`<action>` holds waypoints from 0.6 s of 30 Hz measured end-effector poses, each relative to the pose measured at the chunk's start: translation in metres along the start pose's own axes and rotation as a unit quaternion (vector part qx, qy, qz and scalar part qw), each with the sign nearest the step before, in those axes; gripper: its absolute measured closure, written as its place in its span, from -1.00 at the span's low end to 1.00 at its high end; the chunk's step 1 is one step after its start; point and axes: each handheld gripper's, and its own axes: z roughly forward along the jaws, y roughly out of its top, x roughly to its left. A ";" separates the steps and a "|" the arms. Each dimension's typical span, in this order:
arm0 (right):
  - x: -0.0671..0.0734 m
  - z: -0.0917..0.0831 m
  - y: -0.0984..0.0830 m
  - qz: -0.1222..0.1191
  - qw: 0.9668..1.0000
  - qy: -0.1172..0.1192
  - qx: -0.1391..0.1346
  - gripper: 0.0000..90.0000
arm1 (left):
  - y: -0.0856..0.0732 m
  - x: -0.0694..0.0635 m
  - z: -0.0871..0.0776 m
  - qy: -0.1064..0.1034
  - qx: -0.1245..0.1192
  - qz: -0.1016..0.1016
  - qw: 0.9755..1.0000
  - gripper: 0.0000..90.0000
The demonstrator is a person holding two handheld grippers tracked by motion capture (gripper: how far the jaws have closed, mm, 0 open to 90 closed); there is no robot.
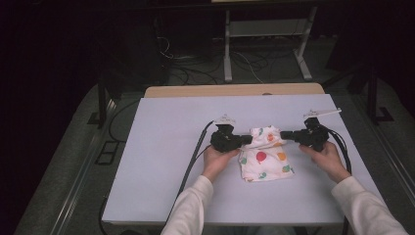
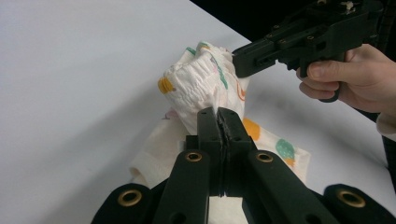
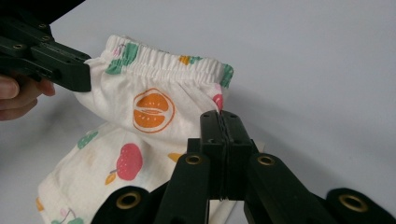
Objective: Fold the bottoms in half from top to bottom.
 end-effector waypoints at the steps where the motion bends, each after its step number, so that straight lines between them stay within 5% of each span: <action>1: 0.001 -0.002 -0.003 0.000 1.000 0.000 0.002 0.95 | -0.002 -0.003 0.000 -0.004 0.004 0.005 1.000 0.96; 18: 0.009 -0.009 -0.027 0.006 1.000 0.002 0.013 0.95 | -0.013 -0.016 0.001 -0.014 0.026 0.020 0.999 0.96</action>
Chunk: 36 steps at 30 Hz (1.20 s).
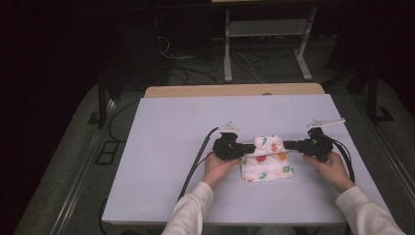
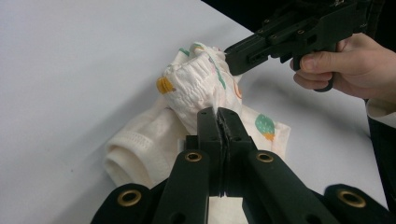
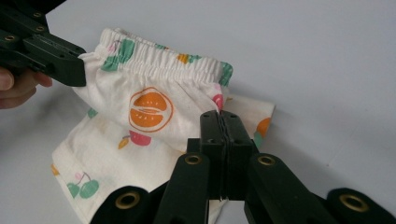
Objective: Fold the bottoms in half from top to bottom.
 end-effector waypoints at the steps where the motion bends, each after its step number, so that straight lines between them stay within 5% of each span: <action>1: 0.001 0.000 -0.001 0.000 1.000 0.000 0.001 0.95 | -0.001 0.000 0.000 0.000 0.001 0.001 1.000 0.96; 16: 0.008 0.001 -0.007 -0.006 1.000 0.001 0.023 0.92 | -0.011 -0.006 0.000 -0.010 0.023 0.018 1.000 0.96; 24: 0.009 -0.003 -0.017 0.010 0.999 0.006 0.035 0.60 | -0.014 -0.006 -0.001 -0.012 0.041 0.035 0.998 0.96; 28: 0.006 -0.009 -0.015 0.022 0.999 0.032 0.028 0.35 | -0.015 -0.007 -0.002 -0.010 0.049 0.047 0.998 0.96; 36: 0.005 -0.013 -0.006 0.041 0.998 0.045 0.017 0.31 | -0.016 -0.006 0.001 -0.007 0.055 0.054 0.997 0.96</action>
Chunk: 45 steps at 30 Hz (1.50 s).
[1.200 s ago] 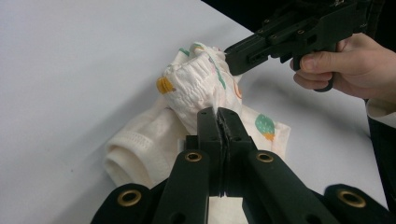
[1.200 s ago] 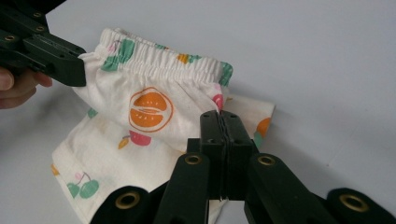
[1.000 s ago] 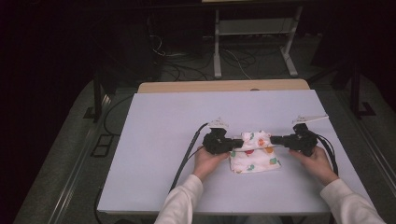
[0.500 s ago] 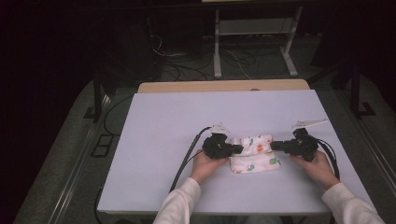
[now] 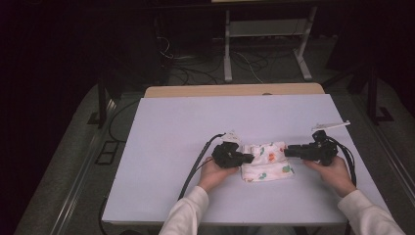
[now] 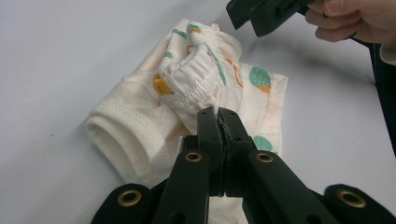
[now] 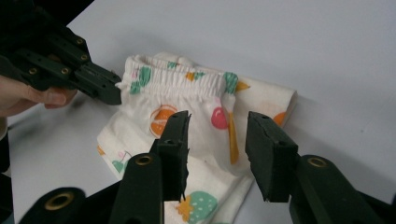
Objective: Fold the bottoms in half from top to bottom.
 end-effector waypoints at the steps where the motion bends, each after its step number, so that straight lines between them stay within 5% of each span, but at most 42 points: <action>1: 0.000 0.000 0.003 0.001 1.000 0.005 -0.003 0.44 | 0.000 0.000 0.000 0.000 0.000 -0.001 1.000 0.96; 11: 0.011 0.010 0.028 -0.012 1.000 0.005 0.011 0.96 | -0.001 -0.001 0.002 0.000 0.005 0.001 1.000 0.96; 27: 0.027 0.061 0.068 -0.039 0.997 -0.009 0.073 0.97 | -0.003 -0.002 0.004 -0.002 0.004 0.004 1.000 0.96; 45: 0.013 0.089 0.065 -0.023 0.990 -0.001 0.137 0.97 | -0.004 -0.002 0.007 -0.007 0.008 0.005 1.000 0.96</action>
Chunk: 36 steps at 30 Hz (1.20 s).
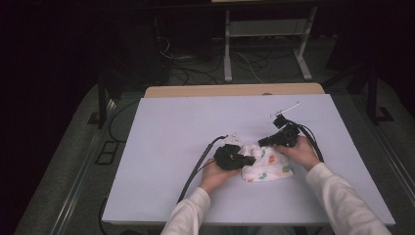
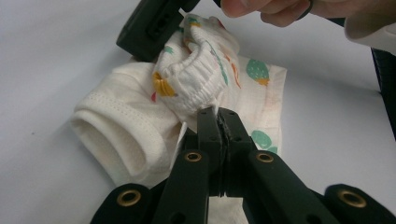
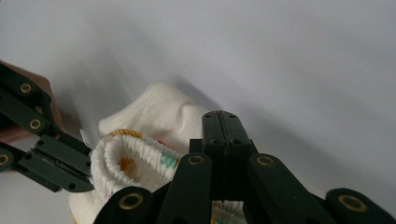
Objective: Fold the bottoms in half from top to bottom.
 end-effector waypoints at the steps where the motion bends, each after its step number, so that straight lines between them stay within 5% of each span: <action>1: 0.000 0.000 0.000 0.001 1.000 0.002 0.006 0.97 | 0.000 0.000 0.000 -0.001 0.001 -0.002 1.000 0.95; 5: 0.001 -0.002 -0.002 0.001 1.000 0.012 0.014 0.97 | -0.001 0.000 0.001 -0.007 0.006 -0.008 1.000 0.91; 15: 0.015 -0.016 -0.008 -0.011 1.000 0.023 0.013 0.97 | 0.004 -0.004 -0.004 -0.007 -0.014 -0.044 0.999 0.04; 21: 0.023 -0.019 -0.013 -0.017 0.999 0.028 0.016 0.97 | 0.006 0.003 -0.014 -0.009 -0.037 -0.073 0.997 -0.15; 27: 0.027 -0.029 -0.021 -0.011 0.999 0.027 0.013 0.97 | 0.007 0.011 -0.020 0.012 -0.051 -0.096 0.994 -0.25; 36: 0.032 -0.032 -0.045 -0.008 0.999 0.039 0.020 0.97 | 0.008 0.014 -0.020 0.026 -0.062 -0.112 0.991 -0.41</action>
